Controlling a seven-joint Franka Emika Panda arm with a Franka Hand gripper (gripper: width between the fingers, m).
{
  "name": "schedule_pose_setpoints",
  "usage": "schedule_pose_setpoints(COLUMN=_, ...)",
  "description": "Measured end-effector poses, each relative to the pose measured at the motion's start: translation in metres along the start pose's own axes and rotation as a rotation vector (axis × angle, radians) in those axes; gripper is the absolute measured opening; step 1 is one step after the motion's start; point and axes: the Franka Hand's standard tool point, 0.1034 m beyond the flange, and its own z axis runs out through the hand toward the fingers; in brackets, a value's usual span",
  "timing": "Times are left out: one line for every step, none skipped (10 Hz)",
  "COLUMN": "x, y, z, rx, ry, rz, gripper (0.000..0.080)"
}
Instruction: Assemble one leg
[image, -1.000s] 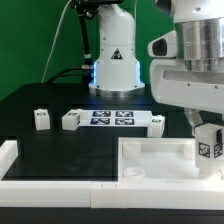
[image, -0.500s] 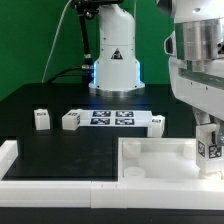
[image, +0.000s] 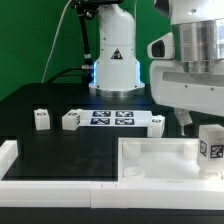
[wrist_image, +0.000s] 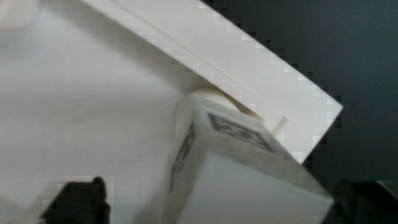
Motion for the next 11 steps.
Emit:
schedule_pose_setpoints(x=-0.0024, y=-0.0017, z=0.0027, rx=-0.004, ry=-0.001, rz=-0.151, gripper=0.0648)
schedule_pose_setpoints(x=-0.0042, y=-0.0022, z=0.0040, rx=-0.011, ry=0.002, rz=-0.270, gripper=0.0648)
schedule_pose_setpoints(x=-0.0072, y=-0.0035, z=0.0046, rx=-0.028, ry=0.012, rz=-0.377, gripper=0.0649)
schedule_pose_setpoints(x=-0.0092, y=-0.0042, z=0.0051, rx=-0.044, ry=0.020, rz=-0.513, gripper=0.0649)
schedule_pose_setpoints(x=-0.0091, y=-0.0038, z=0.0053, rx=-0.048, ry=0.019, rz=-0.617, gripper=0.0649)
schedule_pose_setpoints(x=-0.0083, y=-0.0036, z=0.0050, rx=-0.052, ry=0.019, rz=-0.706, gripper=0.0649)
schedule_pose_setpoints(x=-0.0058, y=-0.0025, z=0.0043, rx=-0.055, ry=0.019, rz=-0.820, gripper=0.0649)
schedule_pose_setpoints(x=-0.0042, y=-0.0014, z=0.0042, rx=-0.057, ry=0.018, rz=-0.884, gripper=0.0649)
schedule_pose_setpoints(x=-0.0037, y=-0.0010, z=0.0042, rx=-0.062, ry=0.017, rz=-0.958, gripper=0.0649)
schedule_pose_setpoints(x=-0.0037, y=-0.0010, z=0.0042, rx=-0.062, ry=0.017, rz=-0.958, gripper=0.0538)
schedule_pose_setpoints(x=-0.0037, y=-0.0010, z=0.0042, rx=-0.062, ry=0.017, rz=-0.956, gripper=0.0538)
